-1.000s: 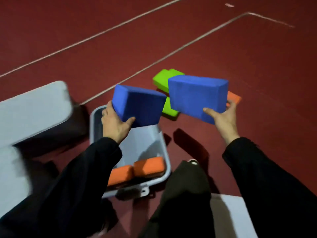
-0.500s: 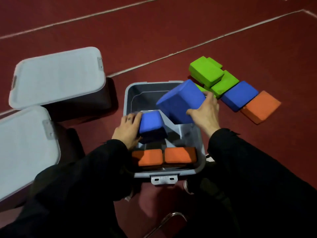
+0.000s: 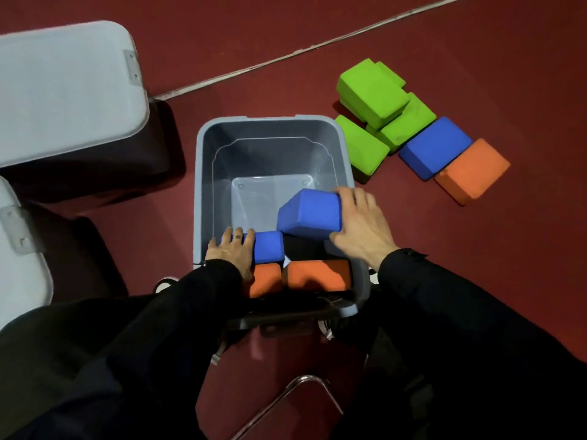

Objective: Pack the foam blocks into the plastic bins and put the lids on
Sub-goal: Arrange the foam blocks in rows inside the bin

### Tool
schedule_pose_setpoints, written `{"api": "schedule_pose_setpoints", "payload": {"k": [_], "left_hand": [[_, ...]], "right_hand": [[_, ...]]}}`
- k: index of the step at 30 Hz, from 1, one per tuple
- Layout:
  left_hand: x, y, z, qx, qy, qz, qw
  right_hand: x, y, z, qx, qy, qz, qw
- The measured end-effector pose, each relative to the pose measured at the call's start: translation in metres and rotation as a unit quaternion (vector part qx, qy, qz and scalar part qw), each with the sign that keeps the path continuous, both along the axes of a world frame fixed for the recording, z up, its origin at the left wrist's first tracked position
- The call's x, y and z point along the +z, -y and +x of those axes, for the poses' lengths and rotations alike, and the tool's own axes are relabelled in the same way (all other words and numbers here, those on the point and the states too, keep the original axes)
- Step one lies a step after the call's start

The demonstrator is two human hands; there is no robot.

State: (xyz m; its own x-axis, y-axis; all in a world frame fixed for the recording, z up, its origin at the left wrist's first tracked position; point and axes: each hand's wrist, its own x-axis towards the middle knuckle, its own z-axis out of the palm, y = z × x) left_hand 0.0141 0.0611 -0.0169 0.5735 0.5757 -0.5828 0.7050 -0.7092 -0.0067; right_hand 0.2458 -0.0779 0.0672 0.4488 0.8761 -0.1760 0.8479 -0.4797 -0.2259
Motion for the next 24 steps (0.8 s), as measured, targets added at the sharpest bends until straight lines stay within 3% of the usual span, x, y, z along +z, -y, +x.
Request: {"api": "schedule_pose_setpoints", "payload": {"k": [7,13,16,20,24], "left_hand": [[-0.012,-0.007,-0.006,-0.013,-0.005,-0.003,1.0],[-0.012,-0.005,-0.003,-0.042,0.005,0.007,0.999],[-0.016,-0.002,-0.002,-0.063,0.025,0.001,0.998],[-0.022,0.01,0.013,-0.018,0.102,-0.052,0.993],[-0.041,0.03,0.012,-0.079,0.064,-0.024,0.995]], "right_hand": [[-0.027,0.001,-0.002,0.145,0.038,-0.094,0.984],[-0.089,0.008,-0.02,0.12,-0.035,-0.188,0.974],[-0.108,0.008,-0.026,0.065,-0.066,-0.178,0.98],[-0.126,0.019,-0.039,0.041,-0.024,-0.1,0.994],[-0.138,0.02,-0.044,0.015,-0.01,-0.08,0.997]]}}
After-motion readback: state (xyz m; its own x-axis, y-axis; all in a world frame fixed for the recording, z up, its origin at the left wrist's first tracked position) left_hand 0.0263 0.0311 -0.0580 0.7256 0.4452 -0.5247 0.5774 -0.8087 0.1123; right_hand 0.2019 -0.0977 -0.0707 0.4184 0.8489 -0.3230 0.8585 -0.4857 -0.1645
